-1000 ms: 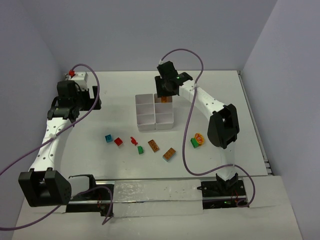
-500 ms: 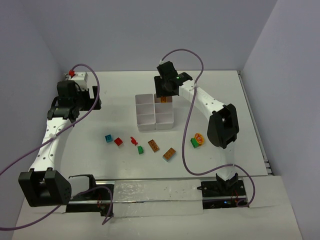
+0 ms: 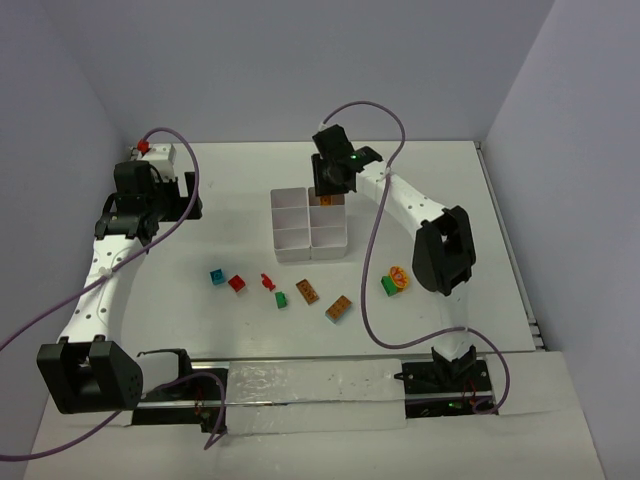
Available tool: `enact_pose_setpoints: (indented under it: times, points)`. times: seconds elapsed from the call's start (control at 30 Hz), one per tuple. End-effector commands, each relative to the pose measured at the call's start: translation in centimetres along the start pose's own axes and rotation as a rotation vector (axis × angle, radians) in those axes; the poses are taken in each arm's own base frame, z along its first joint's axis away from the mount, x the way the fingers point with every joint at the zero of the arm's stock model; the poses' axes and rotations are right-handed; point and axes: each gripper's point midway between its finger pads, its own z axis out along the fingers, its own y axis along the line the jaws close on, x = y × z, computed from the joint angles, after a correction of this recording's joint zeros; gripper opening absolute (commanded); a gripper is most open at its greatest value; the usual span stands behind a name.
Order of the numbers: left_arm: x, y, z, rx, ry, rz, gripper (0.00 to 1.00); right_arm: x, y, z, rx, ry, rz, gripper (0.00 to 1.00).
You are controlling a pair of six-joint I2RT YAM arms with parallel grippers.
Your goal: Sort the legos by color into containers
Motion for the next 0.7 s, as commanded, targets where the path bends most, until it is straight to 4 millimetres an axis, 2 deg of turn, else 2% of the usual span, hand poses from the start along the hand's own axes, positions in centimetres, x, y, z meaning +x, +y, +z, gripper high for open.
enact_pose_setpoints:
  times: [0.0, 0.07, 0.17, 0.4, 0.53, 0.67]
  points:
    - [-1.7, 0.1, -0.5, -0.005, -0.059, 0.007, 0.99, -2.4, 0.9, -3.3, -0.066, -0.109, 0.020, 0.14]
    - [-1.7, 0.1, -0.6, -0.007, -0.060, 0.007, 0.99, -2.8, 0.9, -4.1, -0.068, -0.139, 0.019, 0.06]
    - [-1.8, 0.1, -0.6, -0.006, -0.061, 0.010, 0.99, -3.5, 0.8, -5.6, -0.081, -0.207, 0.016, 0.00]
    - [-1.9, 0.1, -0.6, -0.007, -0.064, 0.001, 0.99, -4.2, -0.1, -8.3, -0.081, -0.427, -0.044, 0.00]
    - [-1.9, 0.1, -0.5, -0.008, -0.064, -0.002, 0.99, -3.7, -1.0, -8.2, -0.055, -0.541, -0.079, 0.00]
    - [-2.0, 0.1, -0.4, -0.006, -0.060, -0.016, 0.99, -3.5, -1.8, -6.4, -0.001, -0.594, -0.088, 0.00]
